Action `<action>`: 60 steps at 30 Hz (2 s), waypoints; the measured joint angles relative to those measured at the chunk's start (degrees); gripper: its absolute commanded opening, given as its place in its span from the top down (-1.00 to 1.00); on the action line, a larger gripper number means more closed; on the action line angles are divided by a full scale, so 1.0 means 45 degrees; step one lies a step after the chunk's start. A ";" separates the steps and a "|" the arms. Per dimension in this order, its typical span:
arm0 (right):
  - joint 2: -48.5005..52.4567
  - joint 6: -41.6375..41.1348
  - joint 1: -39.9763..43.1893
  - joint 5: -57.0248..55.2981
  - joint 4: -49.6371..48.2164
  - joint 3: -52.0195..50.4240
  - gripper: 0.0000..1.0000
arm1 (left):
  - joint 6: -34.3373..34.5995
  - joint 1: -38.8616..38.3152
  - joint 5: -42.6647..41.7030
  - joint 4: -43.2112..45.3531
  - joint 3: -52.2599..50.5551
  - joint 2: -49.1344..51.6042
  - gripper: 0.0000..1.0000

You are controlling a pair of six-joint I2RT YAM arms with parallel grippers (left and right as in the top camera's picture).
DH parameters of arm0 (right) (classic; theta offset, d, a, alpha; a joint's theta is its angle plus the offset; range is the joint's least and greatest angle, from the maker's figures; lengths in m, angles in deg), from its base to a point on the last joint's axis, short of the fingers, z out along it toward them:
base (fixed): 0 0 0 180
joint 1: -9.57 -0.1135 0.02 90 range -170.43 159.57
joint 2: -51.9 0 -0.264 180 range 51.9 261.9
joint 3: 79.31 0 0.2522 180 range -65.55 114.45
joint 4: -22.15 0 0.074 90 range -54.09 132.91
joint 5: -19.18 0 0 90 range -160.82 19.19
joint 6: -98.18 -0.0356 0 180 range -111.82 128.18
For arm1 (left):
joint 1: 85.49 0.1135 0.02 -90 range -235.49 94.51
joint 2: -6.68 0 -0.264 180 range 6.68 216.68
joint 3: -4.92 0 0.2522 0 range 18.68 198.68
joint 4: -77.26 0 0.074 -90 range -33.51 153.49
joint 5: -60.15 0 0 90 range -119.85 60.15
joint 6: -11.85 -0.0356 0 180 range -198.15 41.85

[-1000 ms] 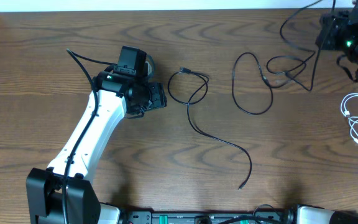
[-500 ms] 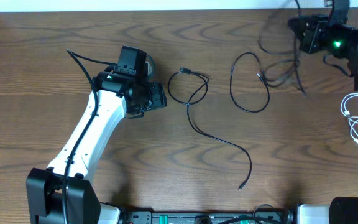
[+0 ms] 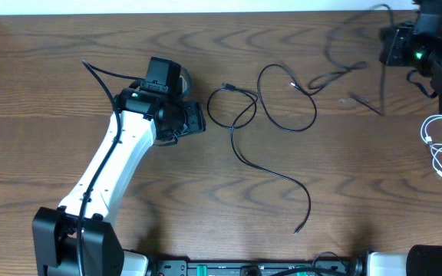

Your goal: Untangle cables

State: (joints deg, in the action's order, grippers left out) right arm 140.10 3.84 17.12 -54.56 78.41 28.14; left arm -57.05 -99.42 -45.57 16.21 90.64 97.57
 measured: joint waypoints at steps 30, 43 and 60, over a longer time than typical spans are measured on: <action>0.0408 -0.2705 0.5270 -0.6305 0.0597 0.0602 0.75 | 0.0000 0.0000 0.0005 0.0073 0.0005 0.0000 -0.28; 0.2565 0.0141 0.2943 0.0894 0.2671 0.0622 0.27 | 0.0000 0.0000 0.0005 0.0078 0.0005 0.0000 -0.28; 0.5173 -0.1598 -0.1336 -0.1933 0.2540 0.0622 0.11 | 0.0000 0.0000 0.0005 0.0078 0.0005 0.0000 -0.28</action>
State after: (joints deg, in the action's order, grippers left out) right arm 163.38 -3.35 11.11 -63.26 89.84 30.94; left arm -57.05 -99.42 -45.55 16.56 90.66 97.57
